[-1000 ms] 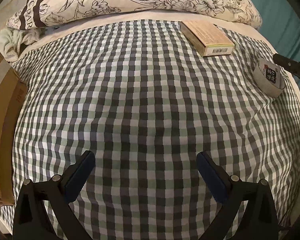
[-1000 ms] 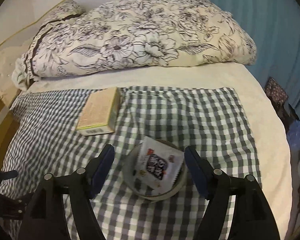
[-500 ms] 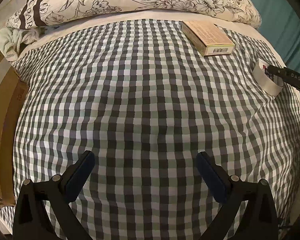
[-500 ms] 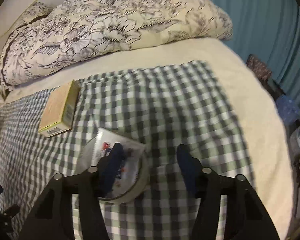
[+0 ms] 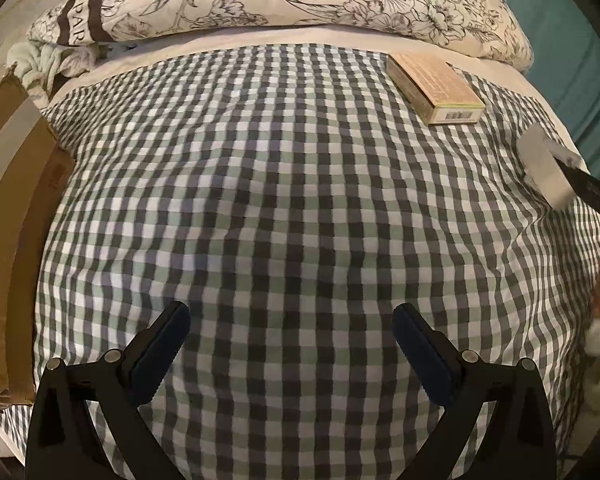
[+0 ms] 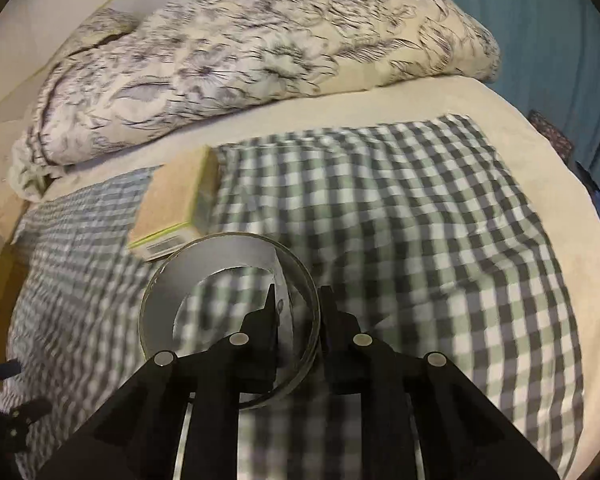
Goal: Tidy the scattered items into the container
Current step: 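Bring the tape roll to the left tool while the left tool grasps its rim, then pull the white packet off the tape roll with the right tool while the left tool holds the roll, then carry the tape roll and white packet over the cardboard box, then open both tools to drop the tape roll and packet into the box, then move the right tool toward the tan wooden box on the sheet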
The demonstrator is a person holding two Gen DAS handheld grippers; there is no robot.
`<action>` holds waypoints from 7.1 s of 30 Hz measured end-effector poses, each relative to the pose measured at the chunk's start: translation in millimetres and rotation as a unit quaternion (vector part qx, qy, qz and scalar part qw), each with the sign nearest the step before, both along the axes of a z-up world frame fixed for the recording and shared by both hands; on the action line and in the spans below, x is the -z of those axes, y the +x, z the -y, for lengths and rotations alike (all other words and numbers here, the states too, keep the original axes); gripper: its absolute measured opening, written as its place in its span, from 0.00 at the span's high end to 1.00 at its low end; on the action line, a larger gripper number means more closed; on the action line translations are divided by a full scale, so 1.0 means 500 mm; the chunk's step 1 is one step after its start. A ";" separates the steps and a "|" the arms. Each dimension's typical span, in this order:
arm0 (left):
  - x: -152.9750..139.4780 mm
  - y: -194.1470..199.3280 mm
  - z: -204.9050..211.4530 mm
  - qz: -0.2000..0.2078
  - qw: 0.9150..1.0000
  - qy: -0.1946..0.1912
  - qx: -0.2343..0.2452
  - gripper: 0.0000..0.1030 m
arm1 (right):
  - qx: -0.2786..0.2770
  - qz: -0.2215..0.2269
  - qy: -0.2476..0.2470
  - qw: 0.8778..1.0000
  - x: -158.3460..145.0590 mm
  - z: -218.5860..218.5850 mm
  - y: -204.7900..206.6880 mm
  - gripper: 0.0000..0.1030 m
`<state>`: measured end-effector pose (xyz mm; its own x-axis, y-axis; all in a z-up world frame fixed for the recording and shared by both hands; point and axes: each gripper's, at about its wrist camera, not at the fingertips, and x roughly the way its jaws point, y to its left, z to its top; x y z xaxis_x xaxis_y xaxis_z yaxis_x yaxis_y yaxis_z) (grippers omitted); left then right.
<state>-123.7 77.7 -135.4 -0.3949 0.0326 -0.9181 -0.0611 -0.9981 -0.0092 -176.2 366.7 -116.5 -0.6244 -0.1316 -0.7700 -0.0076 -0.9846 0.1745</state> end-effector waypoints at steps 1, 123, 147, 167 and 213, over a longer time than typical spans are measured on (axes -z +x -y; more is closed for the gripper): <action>-0.002 0.002 0.008 -0.002 1.000 0.001 -0.005 0.00 | -0.008 -0.001 -0.008 1.000 -0.006 0.011 0.012 0.84; -0.125 0.137 0.224 -0.115 0.993 0.002 -0.003 0.95 | -0.186 -0.043 0.006 0.982 -0.139 0.429 0.277 0.97; -0.334 0.119 0.679 -0.191 0.968 -0.024 -0.162 0.95 | -0.331 -0.155 -0.023 0.930 -0.375 0.940 0.229 0.97; -0.231 0.078 0.706 -0.125 0.973 -0.025 -0.190 0.00 | -0.277 -0.133 -0.042 0.951 -0.293 0.971 0.151 0.23; -0.021 -0.089 0.195 -0.026 0.997 0.025 -0.070 0.00 | -0.069 0.024 0.158 0.985 0.016 0.258 -0.155 0.23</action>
<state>-168.1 -20.0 -125.0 -0.4455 0.0196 -0.8951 0.0768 -0.9952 -0.0601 -253.8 237.5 -124.5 -0.5784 0.0375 -0.8149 0.1300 -0.9819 -0.1375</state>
